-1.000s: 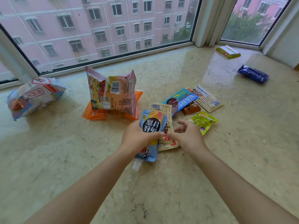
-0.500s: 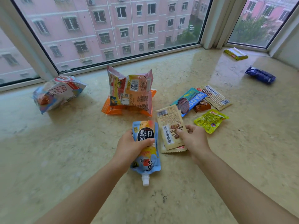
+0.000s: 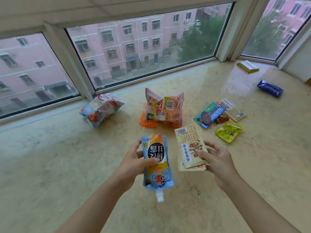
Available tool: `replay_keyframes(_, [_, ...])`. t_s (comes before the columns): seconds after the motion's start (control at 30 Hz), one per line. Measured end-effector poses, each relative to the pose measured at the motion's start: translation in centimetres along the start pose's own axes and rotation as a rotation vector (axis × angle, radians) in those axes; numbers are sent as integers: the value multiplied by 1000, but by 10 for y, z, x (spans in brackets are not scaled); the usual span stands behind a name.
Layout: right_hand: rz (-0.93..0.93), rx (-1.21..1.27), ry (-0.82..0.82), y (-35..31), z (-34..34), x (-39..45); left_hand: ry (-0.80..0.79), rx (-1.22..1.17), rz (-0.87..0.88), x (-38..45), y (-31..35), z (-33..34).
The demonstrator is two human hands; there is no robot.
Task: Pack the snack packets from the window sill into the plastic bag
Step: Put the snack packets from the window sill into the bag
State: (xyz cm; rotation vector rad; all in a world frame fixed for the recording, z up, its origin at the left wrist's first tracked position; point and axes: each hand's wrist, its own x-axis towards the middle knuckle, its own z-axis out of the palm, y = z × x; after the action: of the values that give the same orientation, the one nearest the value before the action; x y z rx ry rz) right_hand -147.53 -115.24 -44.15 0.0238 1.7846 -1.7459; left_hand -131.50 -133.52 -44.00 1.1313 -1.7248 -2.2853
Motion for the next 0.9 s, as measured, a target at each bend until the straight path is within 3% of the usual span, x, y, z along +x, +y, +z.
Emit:
replay_keyframes(0.4, [-92, -128, -142, -87, 28, -133, 34, -65, 104, -104, 81, -23])
replay_keyframes(0.9, [-128, -113, -324, -111, 12, -345, 117, 9, 227, -346, 107, -30])
